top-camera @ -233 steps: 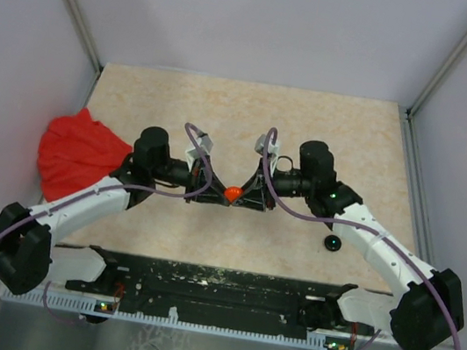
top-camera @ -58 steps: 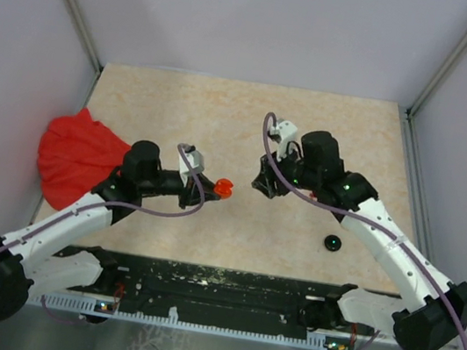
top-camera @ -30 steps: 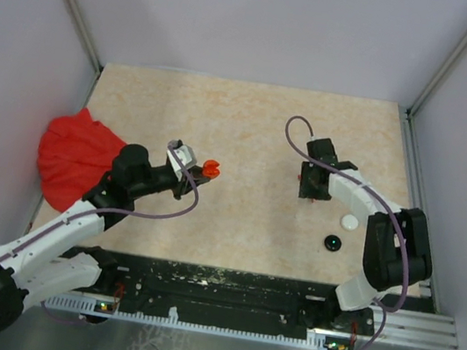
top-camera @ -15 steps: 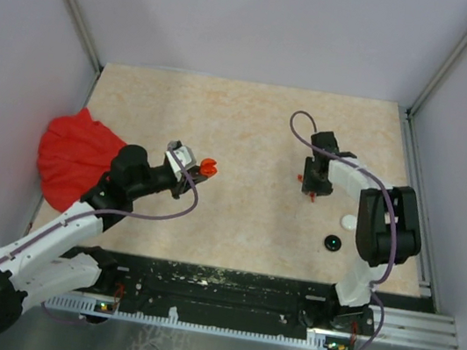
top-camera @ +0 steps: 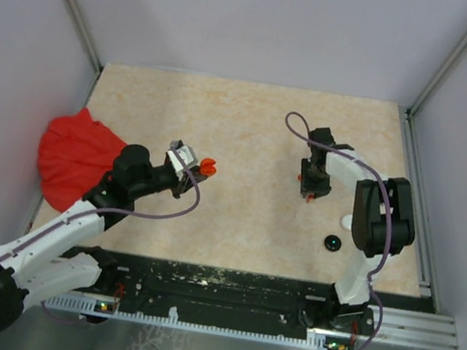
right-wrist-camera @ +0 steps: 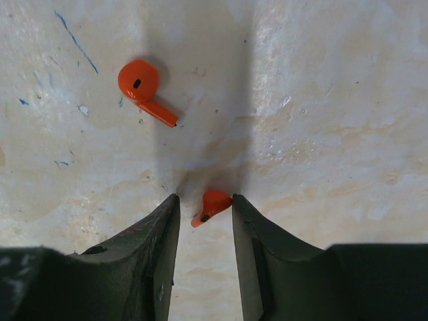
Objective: Insert the wireless bluetooth earbuds into the charging case
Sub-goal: Pick up the earbud from the center of the board, then place the earbud in the charging case.
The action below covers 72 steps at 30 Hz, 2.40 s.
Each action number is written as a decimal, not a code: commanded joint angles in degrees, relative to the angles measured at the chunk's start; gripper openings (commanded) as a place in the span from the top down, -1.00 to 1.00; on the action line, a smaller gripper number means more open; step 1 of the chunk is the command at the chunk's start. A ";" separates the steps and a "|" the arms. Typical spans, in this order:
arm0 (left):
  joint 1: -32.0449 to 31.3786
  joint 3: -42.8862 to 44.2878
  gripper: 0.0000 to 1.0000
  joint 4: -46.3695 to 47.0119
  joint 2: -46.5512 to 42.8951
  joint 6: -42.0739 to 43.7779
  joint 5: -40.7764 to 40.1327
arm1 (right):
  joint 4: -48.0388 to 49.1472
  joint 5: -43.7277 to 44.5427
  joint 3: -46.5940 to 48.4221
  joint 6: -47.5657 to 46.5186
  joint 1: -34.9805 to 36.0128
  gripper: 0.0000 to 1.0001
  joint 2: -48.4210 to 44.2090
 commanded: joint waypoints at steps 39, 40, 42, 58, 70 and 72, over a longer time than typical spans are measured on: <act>0.44 -0.88 0.99 7.14 -0.17 -13.82 3.78 | 11.22 1.13 -4.83 3.20 7.05 0.67 -20.08; 0.44 -1.25 0.99 8.70 0.42 -14.76 3.72 | 12.30 1.28 -4.91 3.06 7.62 0.67 -21.75; 0.36 -2.34 0.99 13.44 2.00 -15.54 4.83 | 13.98 1.29 -5.02 2.56 8.96 0.68 -24.28; 0.25 -6.74 0.99 57.07 21.51 -20.28 13.23 | 31.81 -4.09 -13.95 -0.28 20.17 0.68 -43.20; -0.93 -4.95 0.99 65.59 28.14 -22.04 15.94 | 41.37 -1.15 -18.96 -7.13 31.07 0.68 -46.83; -1.64 -4.64 0.99 62.62 27.31 -20.49 15.31 | 43.13 -1.84 -19.53 -7.50 31.37 0.68 -47.48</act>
